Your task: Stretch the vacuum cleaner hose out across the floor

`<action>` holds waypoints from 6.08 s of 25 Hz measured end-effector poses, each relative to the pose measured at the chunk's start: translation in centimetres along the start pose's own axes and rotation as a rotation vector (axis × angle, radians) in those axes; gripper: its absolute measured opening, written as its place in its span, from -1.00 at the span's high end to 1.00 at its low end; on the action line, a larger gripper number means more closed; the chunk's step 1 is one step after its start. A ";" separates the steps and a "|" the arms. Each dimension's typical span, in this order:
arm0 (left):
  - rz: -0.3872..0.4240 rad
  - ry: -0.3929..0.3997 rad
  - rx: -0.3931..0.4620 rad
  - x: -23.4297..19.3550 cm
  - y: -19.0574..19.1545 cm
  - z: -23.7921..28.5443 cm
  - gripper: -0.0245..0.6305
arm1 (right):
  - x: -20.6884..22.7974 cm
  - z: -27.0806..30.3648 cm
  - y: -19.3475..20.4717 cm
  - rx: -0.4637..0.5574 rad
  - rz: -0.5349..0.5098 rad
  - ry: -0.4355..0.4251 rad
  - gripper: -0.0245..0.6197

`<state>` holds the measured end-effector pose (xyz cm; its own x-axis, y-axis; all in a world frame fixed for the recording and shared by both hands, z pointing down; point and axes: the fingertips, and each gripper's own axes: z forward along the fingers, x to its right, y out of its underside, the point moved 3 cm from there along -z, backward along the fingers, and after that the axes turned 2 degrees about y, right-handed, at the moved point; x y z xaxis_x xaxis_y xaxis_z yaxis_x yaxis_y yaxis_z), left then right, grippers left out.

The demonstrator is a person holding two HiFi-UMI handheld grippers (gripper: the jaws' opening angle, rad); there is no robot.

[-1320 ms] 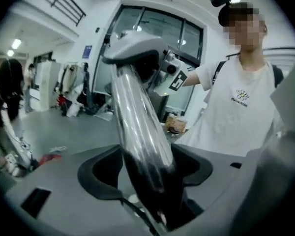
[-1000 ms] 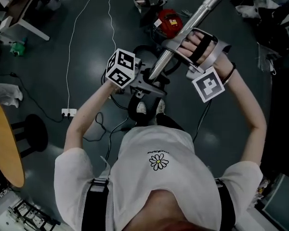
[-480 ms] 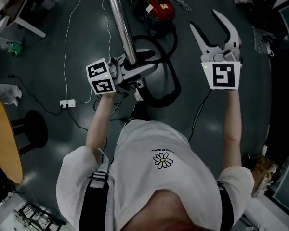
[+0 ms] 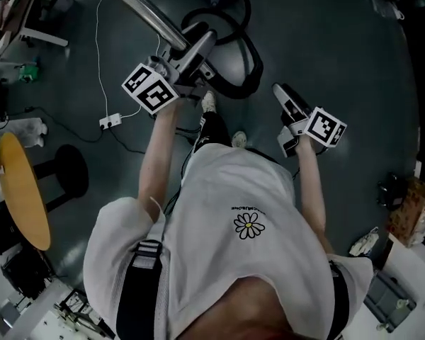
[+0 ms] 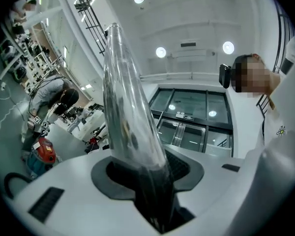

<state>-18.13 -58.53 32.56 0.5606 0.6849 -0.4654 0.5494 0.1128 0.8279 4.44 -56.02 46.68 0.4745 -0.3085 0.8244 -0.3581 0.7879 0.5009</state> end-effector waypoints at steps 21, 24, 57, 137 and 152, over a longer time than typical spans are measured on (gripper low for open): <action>0.018 0.015 0.139 6.8 -1.3 -1.1 0.52 | -9.5 7.0 6.7 0.093 1.254 -0.828 0.07; 0.049 0.011 0.031 6.4 -0.5 -1.6 0.52 | -8.9 7.4 6.2 0.146 1.185 -0.760 0.15; 0.767 -0.199 -0.487 4.8 0.7 -9.4 0.26 | -13.0 4.1 2.1 -0.670 -1.358 -0.144 0.64; -0.155 0.632 -0.358 97.1 24.6 -60.9 0.63 | -26.1 -56.8 64.1 0.004 -1.080 -0.096 0.02; -0.009 0.427 -0.333 97.3 19.4 -63.4 0.63 | -26.1 -47.7 82.4 -0.574 -0.888 -0.555 0.02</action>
<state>7.78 55.92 23.21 0.2166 0.9069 -0.3615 0.2880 0.2944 0.9112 0.88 42.39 53.86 -0.0882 -0.9428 0.3214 0.3982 0.2624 0.8790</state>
